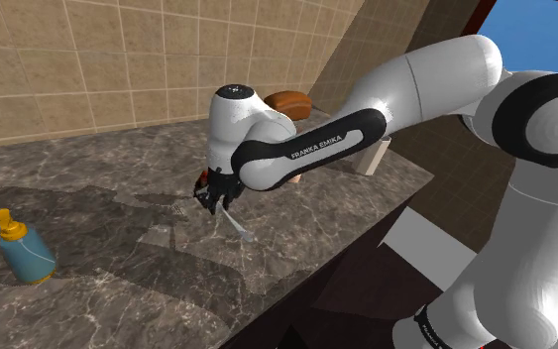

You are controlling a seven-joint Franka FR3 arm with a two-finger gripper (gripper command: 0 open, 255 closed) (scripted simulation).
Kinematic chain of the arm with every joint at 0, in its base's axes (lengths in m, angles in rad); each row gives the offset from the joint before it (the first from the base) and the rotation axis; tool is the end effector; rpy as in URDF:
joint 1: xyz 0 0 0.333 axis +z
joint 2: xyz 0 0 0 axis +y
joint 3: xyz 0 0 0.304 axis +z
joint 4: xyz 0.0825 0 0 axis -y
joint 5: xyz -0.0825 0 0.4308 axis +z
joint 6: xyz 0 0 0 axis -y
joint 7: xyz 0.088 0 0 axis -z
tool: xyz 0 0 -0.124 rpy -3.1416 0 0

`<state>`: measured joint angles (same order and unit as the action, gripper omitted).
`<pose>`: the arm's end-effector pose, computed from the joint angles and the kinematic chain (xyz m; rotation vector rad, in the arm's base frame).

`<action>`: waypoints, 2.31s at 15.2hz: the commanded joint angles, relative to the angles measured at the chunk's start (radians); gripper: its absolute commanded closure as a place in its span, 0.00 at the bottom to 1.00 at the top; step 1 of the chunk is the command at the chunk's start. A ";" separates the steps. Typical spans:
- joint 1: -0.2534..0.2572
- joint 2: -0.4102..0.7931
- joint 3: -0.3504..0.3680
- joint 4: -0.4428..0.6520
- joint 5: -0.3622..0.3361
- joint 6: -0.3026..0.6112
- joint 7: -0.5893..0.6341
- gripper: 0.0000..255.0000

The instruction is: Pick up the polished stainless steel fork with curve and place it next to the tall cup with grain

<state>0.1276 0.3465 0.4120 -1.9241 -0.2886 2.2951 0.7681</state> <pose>0.5720 0.3238 0.2728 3.1058 -0.1071 0.1582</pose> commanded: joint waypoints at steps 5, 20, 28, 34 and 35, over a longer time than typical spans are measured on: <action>-0.008 -0.044 0.014 0.026 0.032 -0.066 -0.024 1.00; -0.020 -0.124 0.032 0.130 0.090 -0.239 -0.072 1.00; -0.021 -0.149 0.037 0.208 0.109 -0.337 -0.090 1.00; -0.019 -0.157 0.040 0.273 0.117 -0.409 -0.100 1.00; -0.037 -0.179 0.033 0.246 0.129 -0.399 -0.125 1.00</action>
<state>0.1010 0.1815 0.4489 -1.6669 -0.1677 1.8960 0.6583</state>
